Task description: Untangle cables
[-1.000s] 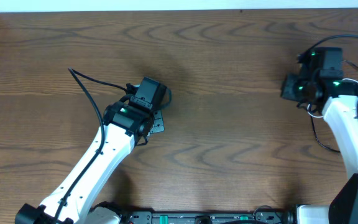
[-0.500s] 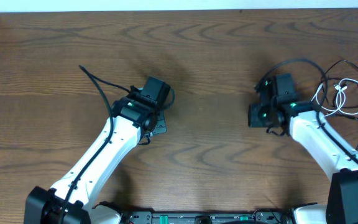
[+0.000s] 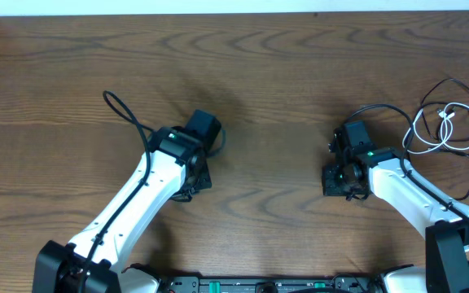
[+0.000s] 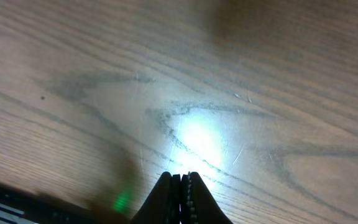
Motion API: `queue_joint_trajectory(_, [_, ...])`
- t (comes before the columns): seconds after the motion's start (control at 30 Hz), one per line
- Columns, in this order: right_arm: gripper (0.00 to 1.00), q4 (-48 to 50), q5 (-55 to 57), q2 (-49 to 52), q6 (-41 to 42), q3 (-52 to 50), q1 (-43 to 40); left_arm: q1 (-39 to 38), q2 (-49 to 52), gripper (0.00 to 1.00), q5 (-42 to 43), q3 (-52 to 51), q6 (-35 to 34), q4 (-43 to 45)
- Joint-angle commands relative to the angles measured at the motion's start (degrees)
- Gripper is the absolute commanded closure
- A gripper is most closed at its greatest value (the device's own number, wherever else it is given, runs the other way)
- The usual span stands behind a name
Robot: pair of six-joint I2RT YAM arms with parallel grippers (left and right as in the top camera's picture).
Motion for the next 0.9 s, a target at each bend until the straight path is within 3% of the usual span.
queue_joint_trajectory(0.0, [0.99, -1.77, 1.29, -0.33, 1.46, -0.28, 0.39, -0.09, -3.98, 0.92, 0.7, -3.15, -1.36, 0.09])
queue_joint_trajectory(0.37, [0.99, -5.73, -0.44, -4.46, -0.35, -0.68, 0.39, -0.07, -31.85, 0.92, 1.2, -17.92, 0.5, 6.12])
queue_joint_trajectory(0.47, [0.99, -5.77, -0.42, -8.5, -0.33, -1.16, 0.39, -0.07, -40.89, 0.83, 1.6, -18.93, 1.51, 6.08])
queue_joint_trajectory(0.6, [0.99, -5.77, 0.68, -15.85, 0.81, -2.32, 0.39, -0.07, -50.38, 0.55, 0.07, -18.97, 1.4, 6.05])
queue_joint_trajectory(0.63, [0.99, -5.73, 1.4, -18.38, 1.44, -2.89, 0.39, -0.07, -52.22, 0.38, -1.29, -18.97, 1.42, 6.12])
queue_joint_trajectory(0.67, [0.99, -5.7, 2.21, -20.68, 2.01, -3.48, 0.39, -0.07, -53.4, 0.13, -2.6, -18.97, 1.44, 6.05])
queue_joint_trajectory(0.7, [0.99, -5.53, 2.67, -22.71, 2.21, -4.07, 0.39, -0.07, -54.12, 0.04, -4.09, -18.97, 1.46, 5.97])
queue_joint_trajectory(0.87, [0.99, -5.33, 5.44, -34.93, 3.08, -7.08, 0.39, -0.07, -55.08, 0.04, -5.75, -18.97, 1.44, 5.68])
